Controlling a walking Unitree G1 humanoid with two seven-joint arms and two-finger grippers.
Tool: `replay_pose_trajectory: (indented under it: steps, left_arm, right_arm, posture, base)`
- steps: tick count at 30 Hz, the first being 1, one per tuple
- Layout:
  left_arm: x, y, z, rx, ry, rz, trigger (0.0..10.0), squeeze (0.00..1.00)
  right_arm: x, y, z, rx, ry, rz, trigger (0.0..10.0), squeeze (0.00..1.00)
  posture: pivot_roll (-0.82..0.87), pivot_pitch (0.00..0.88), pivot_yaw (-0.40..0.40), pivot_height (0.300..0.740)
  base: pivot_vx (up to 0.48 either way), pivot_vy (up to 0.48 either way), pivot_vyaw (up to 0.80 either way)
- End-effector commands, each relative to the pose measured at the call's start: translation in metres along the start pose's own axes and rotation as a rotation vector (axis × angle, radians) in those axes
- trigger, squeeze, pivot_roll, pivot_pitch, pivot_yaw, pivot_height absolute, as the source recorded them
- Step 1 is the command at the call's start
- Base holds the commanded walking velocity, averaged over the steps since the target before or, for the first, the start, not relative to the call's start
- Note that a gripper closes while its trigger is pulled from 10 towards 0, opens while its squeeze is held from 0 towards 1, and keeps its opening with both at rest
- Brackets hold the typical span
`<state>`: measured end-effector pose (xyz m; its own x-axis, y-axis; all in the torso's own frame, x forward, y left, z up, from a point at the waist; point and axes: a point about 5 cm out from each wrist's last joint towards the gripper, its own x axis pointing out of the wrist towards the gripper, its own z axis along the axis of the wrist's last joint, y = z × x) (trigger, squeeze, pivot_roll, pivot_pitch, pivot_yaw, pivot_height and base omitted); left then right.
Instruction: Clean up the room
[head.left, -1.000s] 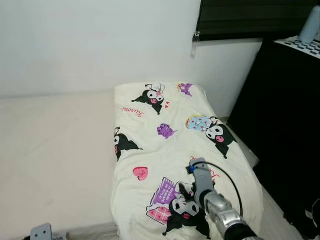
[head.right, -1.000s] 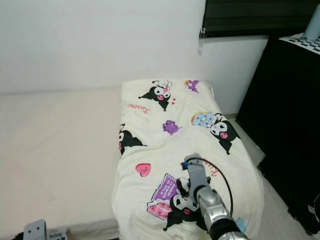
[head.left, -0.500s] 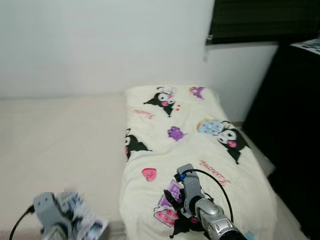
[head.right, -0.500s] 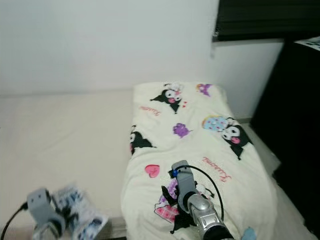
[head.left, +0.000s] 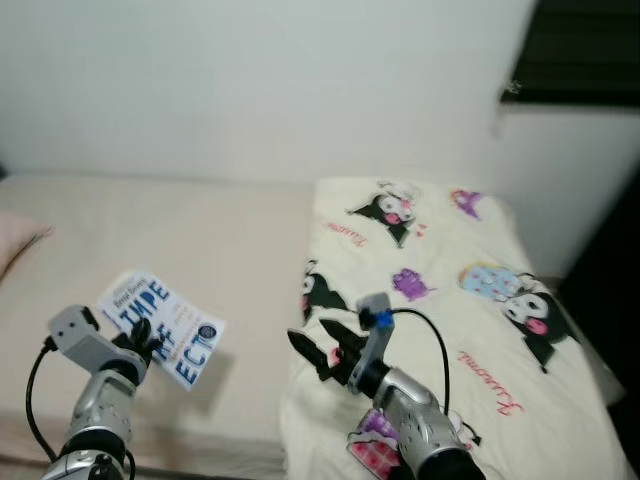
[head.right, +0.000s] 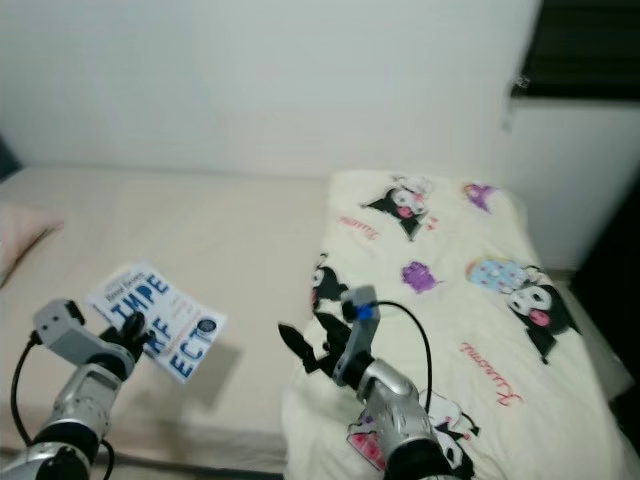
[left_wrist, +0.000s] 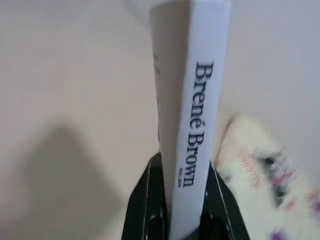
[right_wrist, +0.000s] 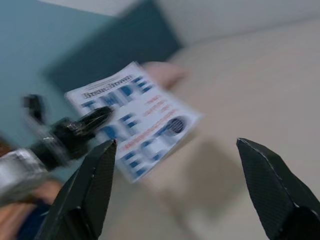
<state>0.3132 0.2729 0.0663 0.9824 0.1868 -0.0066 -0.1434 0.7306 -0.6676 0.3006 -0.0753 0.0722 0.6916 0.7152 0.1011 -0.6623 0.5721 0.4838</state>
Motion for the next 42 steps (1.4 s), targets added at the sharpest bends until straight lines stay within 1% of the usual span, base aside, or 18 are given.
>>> replay_pose_trajectory:
  steps: [1, 3, 5, 7, 8, 10, 11, 12, 16, 20, 23, 26, 29, 30, 32, 34, 37, 42]
  left_arm:
    - [0.011, -0.020, 0.017, -0.070, -0.093, -0.121, 10.0, 0.00]
    - [0.020, -0.058, 0.036, -0.215, -0.191, -0.369, 10.0, 0.00]
    - [0.020, -0.058, 0.036, -0.215, -0.191, -0.369, 10.0, 0.00]
    - [0.018, -0.095, 0.048, -0.302, -0.241, -0.602, 10.0, 0.00]
    - [0.018, -0.095, 0.048, -0.302, -0.241, -0.602, 10.0, 0.00]
    - [0.013, -0.124, 0.052, -0.321, -0.258, -0.770, 10.0, 0.00]
    - [0.013, -0.124, 0.052, -0.321, -0.258, -0.770, 10.0, 0.00]
    - [0.007, -0.143, 0.050, -0.313, -0.240, -0.894, 10.0, 0.00]
    - [0.006, -0.148, 0.048, -0.312, -0.226, -0.927, 10.0, 0.00]
    - [0.001, -0.151, 0.041, -0.293, -0.177, -0.962, 10.0, 0.00]
    - [-0.001, -0.151, 0.038, -0.278, -0.153, -0.967, 10.0, 0.00]
    - [-0.008, -0.151, 0.035, -0.261, -0.109, -1.008, 10.0, 0.00]
    - [-0.016, -0.154, 0.033, -0.282, -0.065, -1.078, 10.0, 0.00]
    - [-0.027, -0.159, 0.031, -0.304, -0.021, -1.165, 10.0, 0.00]
    - [-0.027, -0.159, 0.031, -0.304, -0.021, -1.165, 10.0, 0.00]
    - [-0.040, -0.164, 0.027, -0.337, 0.047, -1.268, 10.0, 0.00]
    - [-0.050, -0.167, 0.025, -0.369, 0.091, -1.338, 10.0, 0.00]
    - [-0.059, -0.173, 0.022, -0.408, 0.106, -1.385, 10.0, 0.00]
  right_arm:
    - [-0.003, 0.000, 0.004, 0.059, -0.046, 0.013, 10.0, 0.00]
    - [-0.003, 0.003, 0.017, 0.143, -0.141, 0.065, 10.0, 0.00]
    - [-0.003, 0.003, 0.017, 0.143, -0.141, 0.065, 10.0, 0.00]
    - [-0.003, 0.005, 0.023, 0.179, -0.170, 0.100, 10.0, 0.00]
    - [-0.003, 0.005, 0.023, 0.179, -0.170, 0.100, 10.0, 0.00]
    - [-0.003, 0.008, 0.027, 0.213, -0.194, 0.125, 10.0, 0.00]
    - [-0.003, 0.008, 0.027, 0.213, -0.194, 0.125, 10.0, 0.00]
    - [-0.002, 0.016, 0.036, 0.254, -0.242, 0.188, 10.0, 0.00]
    - [-0.001, 0.021, 0.041, 0.265, -0.258, 0.223, 10.0, 0.00]
    - [-0.005, 0.037, 0.054, 0.279, -0.284, 0.359, 10.0, 0.00]
    - [-0.007, 0.041, 0.057, 0.279, -0.284, 0.393, 10.0, 0.00]
    - [-0.010, 0.041, 0.060, 0.282, -0.298, 0.379, 10.0, 0.00]
    - [-0.010, 0.041, 0.063, 0.279, -0.308, 0.371, 10.0, 0.00]
    - [-0.010, 0.039, 0.068, 0.281, -0.316, 0.349, 10.0, 0.00]
    - [-0.010, 0.039, 0.068, 0.281, -0.316, 0.349, 10.0, 0.00]
    - [-0.007, 0.037, 0.073, 0.278, -0.314, 0.315, 10.0, 0.00]
    - [-0.006, 0.036, 0.074, 0.285, -0.312, 0.296, 10.0, 0.00]
    - [-0.003, 0.035, 0.069, 0.286, -0.271, 0.268, 10.0, 0.00]
  posture:
    - [-0.08, 0.032, 0.009, 0.740]
    - [-0.08, 0.032, 0.009, 0.740]
    - [-0.08, 0.032, 0.009, 0.740]
    - [-0.08, 0.028, 0.008, 0.740]
    - [-0.08, 0.028, 0.008, 0.740]
    - [-0.08, 0.027, 0.005, 0.740]
    - [-0.08, 0.027, 0.005, 0.740]
    - [-0.08, 0.026, 0.006, 0.740]
    - [-0.08, 0.026, 0.007, 0.740]
    - [-0.09, 0.028, 0.009, 0.740]
    - [-0.09, 0.030, 0.008, 0.740]
    - [-0.09, 0.033, 0.006, 0.740]
    - [-0.09, 0.034, 0.006, 0.740]
    - [-0.09, 0.037, 0.007, 0.740]
    - [-0.09, 0.037, 0.007, 0.740]
    - [-0.09, 0.038, 0.007, 0.740]
    - [-0.09, 0.039, 0.006, 0.740]
    - [-0.09, 0.041, 0.002, 0.740]
  base:
    - [0.000, 0.000, 0.79]
    - [0.000, 0.000, 0.79]
    - [0.000, 0.000, 0.79]
    - [0.000, 0.000, 0.78]
    - [0.000, 0.000, 0.79]
    - [0.000, 0.000, 0.79]
    - [0.000, 0.000, 0.79]
    - [0.000, 0.000, 0.78]
    - [0.000, 0.000, 0.78]
    - [0.000, 0.000, 0.79]
    - [0.000, 0.000, 0.79]
    - [0.000, 0.000, 0.79]
    - [0.000, 0.000, 0.78]
    - [0.000, 0.000, 0.78]
    - [0.000, 0.000, 0.78]
    - [0.000, 0.000, 0.74]
    - [0.000, 0.000, 0.55]
    - [0.000, 0.000, 0.34]
